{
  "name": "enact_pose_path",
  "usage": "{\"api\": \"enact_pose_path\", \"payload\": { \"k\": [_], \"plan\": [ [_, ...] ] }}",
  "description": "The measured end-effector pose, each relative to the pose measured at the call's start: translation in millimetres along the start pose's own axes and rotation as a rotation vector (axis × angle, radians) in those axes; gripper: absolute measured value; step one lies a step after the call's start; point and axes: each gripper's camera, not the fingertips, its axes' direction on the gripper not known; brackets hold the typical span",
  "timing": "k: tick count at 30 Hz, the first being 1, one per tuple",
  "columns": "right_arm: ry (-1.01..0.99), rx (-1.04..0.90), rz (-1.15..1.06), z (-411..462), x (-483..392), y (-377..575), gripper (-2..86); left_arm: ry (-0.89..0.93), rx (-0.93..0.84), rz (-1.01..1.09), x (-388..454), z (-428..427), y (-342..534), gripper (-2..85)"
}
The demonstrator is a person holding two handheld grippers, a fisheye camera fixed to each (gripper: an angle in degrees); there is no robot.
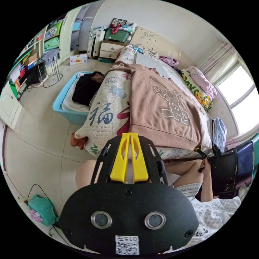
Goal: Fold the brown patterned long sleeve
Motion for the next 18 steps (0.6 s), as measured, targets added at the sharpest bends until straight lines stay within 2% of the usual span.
{"api": "enact_pose_path", "payload": {
  "k": [4,9,14,18],
  "plan": [
    [-0.069,-0.013,0.018,1,12,4,4.7,-0.022,0.145,0.088,32,-88,28,-0.6],
    [-0.047,-0.007,0.008,2,9,7,4.4,-0.056,0.262,0.212,85,-133,47,-0.6],
    [-0.042,-0.005,0.026,4,9,9,3.0,0.035,0.326,0.319,135,-110,36,-0.6],
    [-0.003,-0.013,0.043,8,4,7,2.2,0.079,0.234,0.432,182,-36,14,-0.7]
  ]
}}
